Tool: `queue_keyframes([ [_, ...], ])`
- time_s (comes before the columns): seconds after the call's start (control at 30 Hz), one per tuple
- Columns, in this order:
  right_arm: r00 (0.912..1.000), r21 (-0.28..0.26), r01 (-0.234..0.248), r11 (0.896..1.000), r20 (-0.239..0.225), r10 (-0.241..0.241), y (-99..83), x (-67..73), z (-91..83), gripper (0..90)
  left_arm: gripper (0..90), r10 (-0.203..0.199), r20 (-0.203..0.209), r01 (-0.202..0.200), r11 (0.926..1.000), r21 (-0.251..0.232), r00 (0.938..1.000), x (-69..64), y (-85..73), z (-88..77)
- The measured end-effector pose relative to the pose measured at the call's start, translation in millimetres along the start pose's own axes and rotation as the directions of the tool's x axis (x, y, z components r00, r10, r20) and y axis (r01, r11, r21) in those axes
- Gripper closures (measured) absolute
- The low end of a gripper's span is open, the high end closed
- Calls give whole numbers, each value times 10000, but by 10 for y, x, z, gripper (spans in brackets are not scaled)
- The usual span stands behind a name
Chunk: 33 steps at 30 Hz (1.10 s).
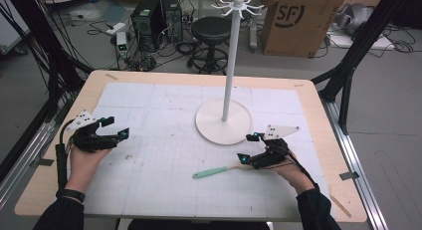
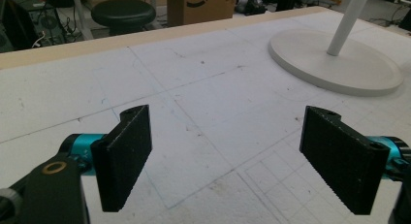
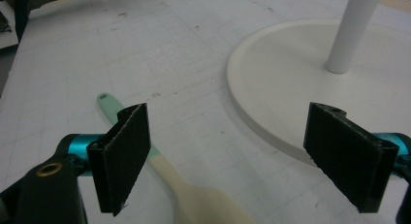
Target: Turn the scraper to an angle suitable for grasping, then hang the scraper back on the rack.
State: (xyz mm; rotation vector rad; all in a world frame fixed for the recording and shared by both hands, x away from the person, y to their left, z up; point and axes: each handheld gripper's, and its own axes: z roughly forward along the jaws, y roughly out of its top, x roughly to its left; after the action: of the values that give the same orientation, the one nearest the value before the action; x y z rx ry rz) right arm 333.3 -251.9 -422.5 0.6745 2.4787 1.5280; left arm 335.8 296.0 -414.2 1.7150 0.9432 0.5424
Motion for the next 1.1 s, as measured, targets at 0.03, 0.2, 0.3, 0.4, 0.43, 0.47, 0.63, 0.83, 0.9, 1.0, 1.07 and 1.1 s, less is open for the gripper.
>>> queue_keyframes([
  [0.03, 10000, 24, 33, 10000, 16, -33, -2, 3, 9, 162, 197, 0, 0, 0, 10000, 0, 10000, 0, 0, 0],
  [0.2, 10000, 205, -56, 9998, 24, 56, -17, 4, 20, 162, 197, 23, 6, -23, 10000, 22, 10000, -1, -3, 7],
  [0.3, 10000, 250, 9, 9997, -14, -8, -17, 10, 25, 162, 197, 42, -6, -42, 10000, 33, 10000, -3, -3, 7],
  [0.4, 10000, 289, 16, 9996, 28, -16, -23, 0, 26, 162, 197, 48, -7, -48, 10000, 43, 10000, -2, -3, 5],
  [0.43, 10000, 309, -53, 9995, -8, 53, -26, 0, 26, 162, 197, 46, -5, -46, 10000, 43, 10000, -2, -4, 5],
  [0.47, 10000, 340, -27, 9994, 15, 26, -30, -7, 25, 162, 197, 50, -3, -50, 10000, 57, 10000, -1, -4, 5],
  [0.63, 10000, 408, 17, 9992, 32, -19, -37, -14, 26, 162, 198, 71, 19, -72, 9999, 108, 10000, -8, -6, 13],
  [0.83, 9999, 420, 120, 9990, -63, -117, -37, -12, 28, 162, 197, 54, 27, -54, 9999, 104, 10000, -1, -11, 20],
  [0.9, 9997, 473, 195, 9987, -160, -187, -38, -5, 38, 162, 197, 53, 41, -53, 9999, 131, 10000, 0, -11, 17],
  [1.0, 9992, 541, 311, 9981, -263, -297, -40, 8, 61, 163, 197, 79, 50, -80, 9999, 127, 10000, -9, -9, 11],
  [1.07, 9986, 640, 425, 9970, -353, -403, -43, 10, 87, 164, 198, 112, 58, -113, 9998, 145, 9999, -9, -15, 7],
  [1.1, 9981, 706, 484, 9963, -421, -455, -45, 13, 102, 167, 198, 100, 61, -101, 9998, 172, 9999, -7, -18, 5],
])
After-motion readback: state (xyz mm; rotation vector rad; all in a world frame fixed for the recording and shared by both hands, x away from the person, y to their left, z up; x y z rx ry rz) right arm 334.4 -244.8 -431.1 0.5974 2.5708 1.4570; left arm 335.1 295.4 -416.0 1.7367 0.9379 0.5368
